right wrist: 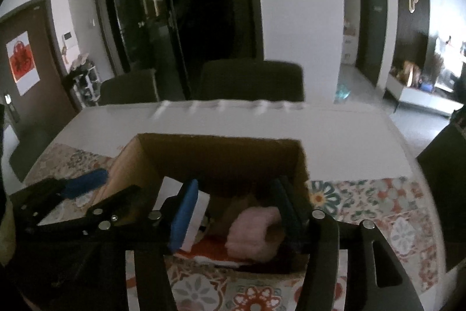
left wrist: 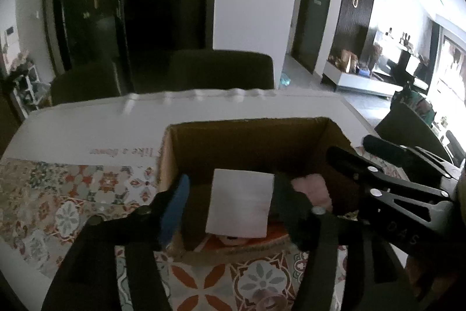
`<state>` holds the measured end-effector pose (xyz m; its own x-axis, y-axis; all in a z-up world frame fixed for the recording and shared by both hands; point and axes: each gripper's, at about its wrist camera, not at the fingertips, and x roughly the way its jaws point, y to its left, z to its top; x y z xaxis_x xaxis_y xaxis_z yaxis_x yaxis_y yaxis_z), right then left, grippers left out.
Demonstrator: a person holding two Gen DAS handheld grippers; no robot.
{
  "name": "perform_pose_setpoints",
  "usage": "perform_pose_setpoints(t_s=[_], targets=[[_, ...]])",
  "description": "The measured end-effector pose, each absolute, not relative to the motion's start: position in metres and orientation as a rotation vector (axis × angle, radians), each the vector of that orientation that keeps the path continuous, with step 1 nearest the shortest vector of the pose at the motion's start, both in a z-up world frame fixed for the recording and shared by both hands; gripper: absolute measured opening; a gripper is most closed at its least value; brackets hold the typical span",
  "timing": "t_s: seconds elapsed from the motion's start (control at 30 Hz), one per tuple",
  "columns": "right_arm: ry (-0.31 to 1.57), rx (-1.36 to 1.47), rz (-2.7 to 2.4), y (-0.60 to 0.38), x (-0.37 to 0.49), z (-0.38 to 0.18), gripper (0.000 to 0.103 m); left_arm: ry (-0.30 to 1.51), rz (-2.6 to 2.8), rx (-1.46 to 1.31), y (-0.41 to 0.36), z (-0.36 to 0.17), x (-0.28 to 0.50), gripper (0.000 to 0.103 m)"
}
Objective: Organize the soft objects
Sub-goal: 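Open the left gripper over the box while the right gripper releases the pink piece, then move both grippers back to the floral pouch and pink ring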
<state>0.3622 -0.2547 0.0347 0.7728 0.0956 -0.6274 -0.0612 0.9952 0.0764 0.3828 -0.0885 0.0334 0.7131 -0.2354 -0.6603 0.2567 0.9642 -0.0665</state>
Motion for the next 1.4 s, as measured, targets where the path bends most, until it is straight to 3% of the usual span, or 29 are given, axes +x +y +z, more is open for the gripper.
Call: perform_pose_setpoints(t_s=[0.17,0.33,0.73,1.4], targets=[[0.623,0.018,0.005,-0.253,0.337,0.050,0.072,0.693,-0.241,0.047,-0.081,0.042,0.358,0.078],[0.604,0.011,-0.037,-0.251,0.310,0.057,0.084,0.674,-0.210,0.043,-0.072,0.043,0.331,0.085],[0.562,0.053,-0.055,-0.243,0.257,0.036,0.085,0.637,-0.137,0.074,-0.059,0.034,0.284,0.099],[0.668,0.104,-0.067,-0.249,0.211,-0.019,0.084,0.694,-0.195,0.041,-0.063,-0.009,0.237,0.098]])
